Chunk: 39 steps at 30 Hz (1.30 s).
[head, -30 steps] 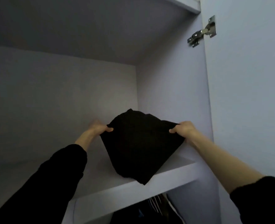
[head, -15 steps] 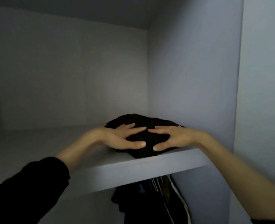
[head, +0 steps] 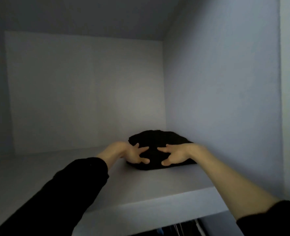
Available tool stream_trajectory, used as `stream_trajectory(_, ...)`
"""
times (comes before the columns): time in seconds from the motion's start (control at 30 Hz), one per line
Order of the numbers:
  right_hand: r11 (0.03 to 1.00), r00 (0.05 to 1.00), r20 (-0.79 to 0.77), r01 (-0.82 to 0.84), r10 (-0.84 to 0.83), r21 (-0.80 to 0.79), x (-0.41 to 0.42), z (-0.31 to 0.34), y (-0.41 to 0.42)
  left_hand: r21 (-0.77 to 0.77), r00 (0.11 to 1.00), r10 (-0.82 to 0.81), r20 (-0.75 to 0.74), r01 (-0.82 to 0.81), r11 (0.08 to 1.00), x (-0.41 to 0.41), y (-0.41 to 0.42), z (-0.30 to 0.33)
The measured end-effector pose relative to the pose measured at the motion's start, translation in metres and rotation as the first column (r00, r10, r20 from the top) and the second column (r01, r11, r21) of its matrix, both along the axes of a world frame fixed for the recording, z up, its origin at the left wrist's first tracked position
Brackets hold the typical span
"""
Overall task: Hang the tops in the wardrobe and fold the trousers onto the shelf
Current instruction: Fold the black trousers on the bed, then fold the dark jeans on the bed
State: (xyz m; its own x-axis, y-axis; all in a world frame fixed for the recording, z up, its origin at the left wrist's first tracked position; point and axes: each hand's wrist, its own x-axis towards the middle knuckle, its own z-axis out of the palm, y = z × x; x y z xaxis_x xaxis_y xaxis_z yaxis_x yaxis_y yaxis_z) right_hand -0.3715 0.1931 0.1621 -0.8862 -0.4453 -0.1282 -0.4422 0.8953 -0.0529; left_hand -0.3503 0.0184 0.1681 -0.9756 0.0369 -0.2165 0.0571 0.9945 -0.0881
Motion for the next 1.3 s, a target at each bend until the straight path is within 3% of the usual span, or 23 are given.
stream_trajectory(0.23,0.999,0.998,0.05,0.029,-0.027,-0.034,-0.057,0.003,-0.026,0.137,1.0,-0.012,-0.007,0.013,0.99,-0.063,-0.031,-0.011)
stream_trajectory(0.47,0.996,0.998,0.027,0.054,-0.052,-0.077,-0.054,0.002,-0.025,0.071,0.997,-0.062,-0.049,0.066,0.995,-0.067,-0.036,-0.007)
stream_trajectory(0.63,0.996,0.995,-0.066,0.074,-0.077,-0.05,-0.02,0.008,-0.017,0.148,0.959,-0.043,-0.279,0.087,0.985,-0.027,-0.047,-0.011)
stream_trajectory(0.7,0.991,0.986,-0.161,0.028,-0.049,-0.129,0.001,0.013,-0.019,0.236,0.918,-0.021,-0.395,0.123,0.964,0.004,-0.048,-0.011)
stream_trajectory(0.8,0.943,0.962,-0.273,-0.1,0.01,-0.318,0.036,0.01,-0.035,0.281,0.798,0.047,-0.601,0.156,0.947,0.067,-0.049,-0.01)
stream_trajectory(0.9,0.878,0.933,-0.354,-0.22,0.063,-0.425,0.086,-0.009,-0.065,0.357,0.575,0.228,-0.786,0.121,0.926,0.145,-0.058,-0.025)
stream_trajectory(0.97,0.792,0.908,-0.403,-0.327,0.113,-0.515,0.128,-0.023,-0.094,0.425,0.438,0.357,-0.825,0.064,0.903,0.212,-0.062,-0.045)
stream_trajectory(1.03,0.689,0.881,-0.463,-0.395,0.096,-0.608,0.173,-0.033,-0.11,0.47,0.38,0.413,-0.828,0.067,0.88,0.261,-0.061,-0.063)
stream_trajectory(1.07,0.607,0.863,-0.474,-0.474,0.177,-0.638,0.22,-0.046,-0.138,0.513,0.365,0.488,-0.793,-0.032,0.858,0.327,-0.07,-0.074)
stream_trajectory(1.13,0.542,0.844,-0.473,-0.528,0.253,-0.654,0.266,-0.063,-0.15,0.578,0.32,0.567,-0.759,-0.068,0.813,0.374,-0.073,-0.091)
stream_trajectory(1.2,0.467,0.762,-0.405,-0.636,0.505,-0.614,0.357,-0.096,-0.182,0.649,0.201,0.693,-0.692,-0.246,0.72,0.475,-0.085,-0.125)
stream_trajectory(1.27,0.45,0.764,-0.334,-0.61,0.552,-0.653,0.378,-0.114,-0.19,0.69,0.161,0.734,-0.659,-0.259,0.676,0.5,-0.083,-0.138)
stream_trajectory(1.3,0.435,0.722,-0.285,-0.633,0.63,-0.64,0.415,-0.132,-0.201,0.719,0.118,0.777,-0.618,-0.314,0.62,0.541,-0.083,-0.158)
